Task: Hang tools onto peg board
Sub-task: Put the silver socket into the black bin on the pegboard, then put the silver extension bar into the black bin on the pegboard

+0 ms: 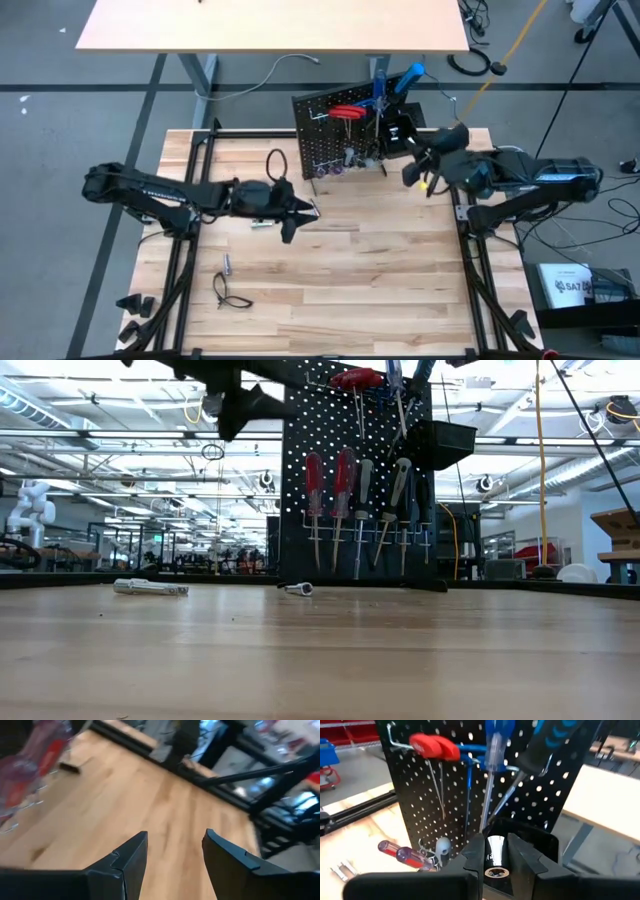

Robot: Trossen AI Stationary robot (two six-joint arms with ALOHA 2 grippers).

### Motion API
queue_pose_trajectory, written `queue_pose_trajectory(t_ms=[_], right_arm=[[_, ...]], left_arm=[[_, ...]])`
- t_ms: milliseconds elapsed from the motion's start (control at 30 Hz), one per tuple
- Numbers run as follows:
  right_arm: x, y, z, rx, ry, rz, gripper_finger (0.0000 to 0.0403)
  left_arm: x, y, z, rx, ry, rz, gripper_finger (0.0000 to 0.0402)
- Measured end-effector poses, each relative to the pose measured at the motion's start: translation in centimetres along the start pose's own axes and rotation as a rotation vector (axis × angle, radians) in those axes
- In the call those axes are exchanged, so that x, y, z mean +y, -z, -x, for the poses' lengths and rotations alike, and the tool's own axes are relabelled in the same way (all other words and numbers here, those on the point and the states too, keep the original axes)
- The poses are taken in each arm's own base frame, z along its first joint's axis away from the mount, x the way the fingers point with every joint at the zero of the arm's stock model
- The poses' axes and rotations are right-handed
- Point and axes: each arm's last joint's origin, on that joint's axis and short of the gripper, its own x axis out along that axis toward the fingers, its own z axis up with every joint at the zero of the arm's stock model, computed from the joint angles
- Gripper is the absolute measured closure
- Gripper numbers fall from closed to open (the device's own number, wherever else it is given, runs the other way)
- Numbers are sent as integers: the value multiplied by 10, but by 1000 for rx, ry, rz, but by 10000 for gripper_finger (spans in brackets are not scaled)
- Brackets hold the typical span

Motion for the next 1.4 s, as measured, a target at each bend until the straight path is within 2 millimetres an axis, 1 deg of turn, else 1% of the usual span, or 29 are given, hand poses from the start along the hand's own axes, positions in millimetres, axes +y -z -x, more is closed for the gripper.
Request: queue_pose_trajectory(t_ms=[133, 367, 500, 533, 600, 700, 767, 900, 1033, 1133, 1267, 1400], right_arm=[[-5, -1, -17, 64, -19, -17, 355], [-10, 0, -43, 123, 27, -6, 355], [-15, 0, -54, 141, 64, -2, 354], [-16, 0, -55, 143, 73, -2, 347], [-18, -1, -58, 146, 89, -4, 318], [-20, -1, -60, 145, 102, -16, 269], [-20, -1, -60, 145, 104, -22, 244], [-20, -1, -60, 145, 104, -30, 214], [-20, -1, -59, 144, 97, -33, 207], [-19, -2, -53, 141, 59, -43, 209], [-15, -5, -44, 146, -75, -56, 213], [-5, -5, -36, 168, -240, -58, 213]], left_arm=[[-5, 6, 1, 7, -55, -8, 210], [-12, 10, 2, 15, -32, -16, 210], [-17, 12, 3, 23, -15, -20, 210], [-18, 13, 3, 25, -11, -15, 210], [-20, 14, 4, 28, -4, -4, 210], [-24, 16, 4, 35, 8, -9, 210], [-26, 17, 5, 37, 13, -12, 210], [-29, 19, 6, 36, 10, -20, 210], [-30, 22, 6, 56, 0, -31, 210], [-27, 28, 7, 111, -32, -43, 210], [-21, 36, 9, 204, -85, -81, 210], [-13, 46, 12, 321, -136, -200, 210]])
